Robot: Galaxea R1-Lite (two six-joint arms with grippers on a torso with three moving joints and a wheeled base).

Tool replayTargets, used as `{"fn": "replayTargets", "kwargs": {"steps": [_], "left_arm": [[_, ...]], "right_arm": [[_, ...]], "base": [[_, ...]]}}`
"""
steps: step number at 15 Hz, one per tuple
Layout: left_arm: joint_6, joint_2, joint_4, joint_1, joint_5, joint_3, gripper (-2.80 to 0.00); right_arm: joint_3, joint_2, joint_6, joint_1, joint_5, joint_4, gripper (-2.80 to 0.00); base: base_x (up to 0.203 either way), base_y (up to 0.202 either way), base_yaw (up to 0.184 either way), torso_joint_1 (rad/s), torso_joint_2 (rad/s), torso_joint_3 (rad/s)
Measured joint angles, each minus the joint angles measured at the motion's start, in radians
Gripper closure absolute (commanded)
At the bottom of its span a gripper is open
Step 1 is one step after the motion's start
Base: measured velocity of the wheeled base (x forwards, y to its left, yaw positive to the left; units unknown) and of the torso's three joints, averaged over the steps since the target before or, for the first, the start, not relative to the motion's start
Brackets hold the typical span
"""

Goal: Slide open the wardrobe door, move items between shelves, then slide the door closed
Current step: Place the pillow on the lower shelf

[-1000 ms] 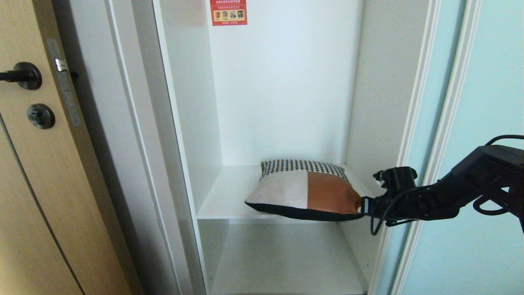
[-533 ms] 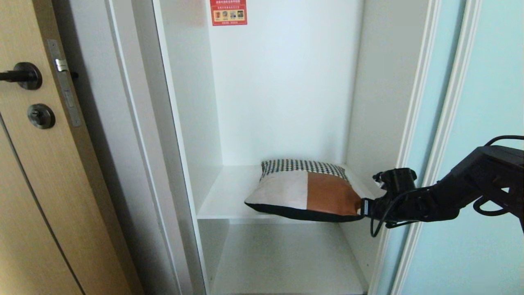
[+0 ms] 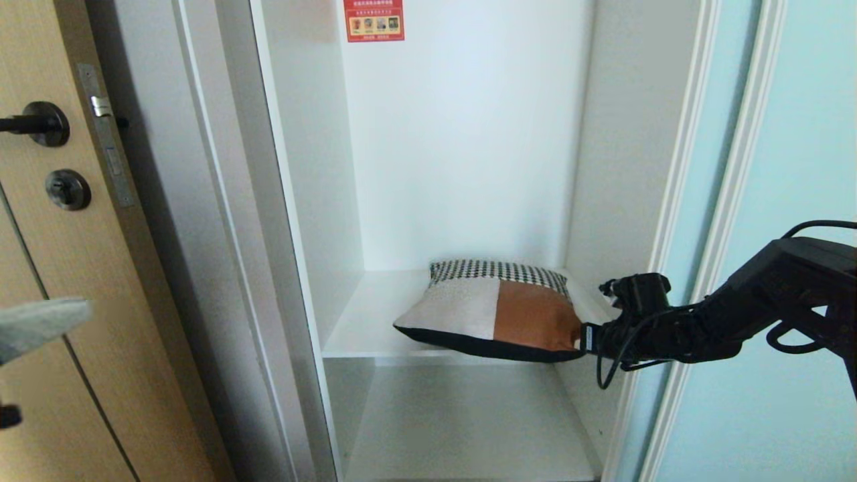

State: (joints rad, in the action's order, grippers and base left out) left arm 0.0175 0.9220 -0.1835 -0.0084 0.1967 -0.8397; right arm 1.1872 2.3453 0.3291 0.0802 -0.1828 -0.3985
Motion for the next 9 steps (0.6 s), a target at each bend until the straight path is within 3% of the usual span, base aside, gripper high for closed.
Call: {"fn": "replayTargets", "kwargs": {"steps": [5,9], "left_arm": [[0.144,0.508,-0.028,-0.151,0.1,-0.357,0.0],[0.266,0.813,-0.117,-0.275,0.181,-0.629,0.0]], "right_arm": [[-0.005,0.002,-0.005,0.0,-0.003,-0.04,0.0],[-0.008,0.004,-0.005,-0.009,-0.03,-0.042,0.0]], "base": [[0.0,0.0,0.0,0.0,0.0,0.0],[0.0,0.0,0.0,0.0,0.0,0.0]]}}
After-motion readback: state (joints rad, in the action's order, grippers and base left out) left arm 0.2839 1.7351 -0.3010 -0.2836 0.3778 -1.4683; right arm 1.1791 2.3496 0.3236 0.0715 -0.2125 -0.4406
